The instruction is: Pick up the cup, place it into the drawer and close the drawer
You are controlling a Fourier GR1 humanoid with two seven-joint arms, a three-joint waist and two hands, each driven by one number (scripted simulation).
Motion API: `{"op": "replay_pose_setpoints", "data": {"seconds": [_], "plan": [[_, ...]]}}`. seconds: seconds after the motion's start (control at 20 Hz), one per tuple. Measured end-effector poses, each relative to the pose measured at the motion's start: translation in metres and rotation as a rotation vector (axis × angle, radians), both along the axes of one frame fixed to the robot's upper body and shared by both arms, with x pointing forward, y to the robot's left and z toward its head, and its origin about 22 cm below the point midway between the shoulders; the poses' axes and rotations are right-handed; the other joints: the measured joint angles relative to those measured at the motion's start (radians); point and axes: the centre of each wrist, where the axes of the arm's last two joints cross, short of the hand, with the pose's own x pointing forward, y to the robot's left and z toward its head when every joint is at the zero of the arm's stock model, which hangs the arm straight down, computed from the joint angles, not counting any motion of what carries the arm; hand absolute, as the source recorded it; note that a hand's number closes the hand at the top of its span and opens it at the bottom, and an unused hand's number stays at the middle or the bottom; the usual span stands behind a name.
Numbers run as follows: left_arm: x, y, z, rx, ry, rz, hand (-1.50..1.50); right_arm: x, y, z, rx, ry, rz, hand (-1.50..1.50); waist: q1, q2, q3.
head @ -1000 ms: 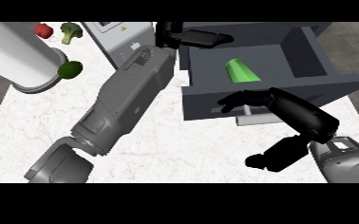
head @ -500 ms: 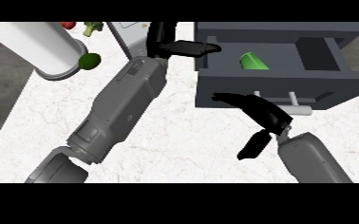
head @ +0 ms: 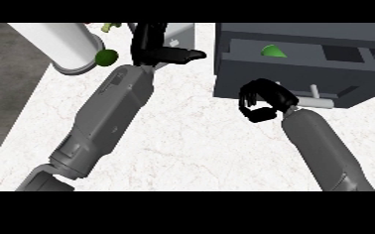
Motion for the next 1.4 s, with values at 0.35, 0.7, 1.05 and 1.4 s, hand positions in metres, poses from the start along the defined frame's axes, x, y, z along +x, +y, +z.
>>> {"op": "replay_pose_setpoints", "data": {"seconds": [0.35, 0.7, 1.05, 1.4], "plan": [[-0.004, 0.021, -0.004, -0.008, 0.002, -0.020, -1.50, 0.038, -0.029, 0.028, 0.095, -0.090, -0.111, 1.50, 0.043, 0.017, 0.007], [-0.009, 0.041, -0.010, 0.001, 0.001, -0.052, -1.50, 0.040, -0.041, 0.027, 0.201, -0.039, -0.126, 1.50, 0.063, 0.013, 0.011], [-0.014, 0.052, -0.017, 0.001, 0.005, -0.084, -1.50, 0.039, -0.054, 0.032, 0.250, 0.021, -0.108, 1.50, 0.079, 0.020, 0.013], [-0.018, 0.058, -0.023, -0.010, 0.010, -0.106, -1.50, 0.037, -0.065, 0.037, 0.302, 0.058, -0.095, 1.50, 0.095, 0.028, 0.020]]}}
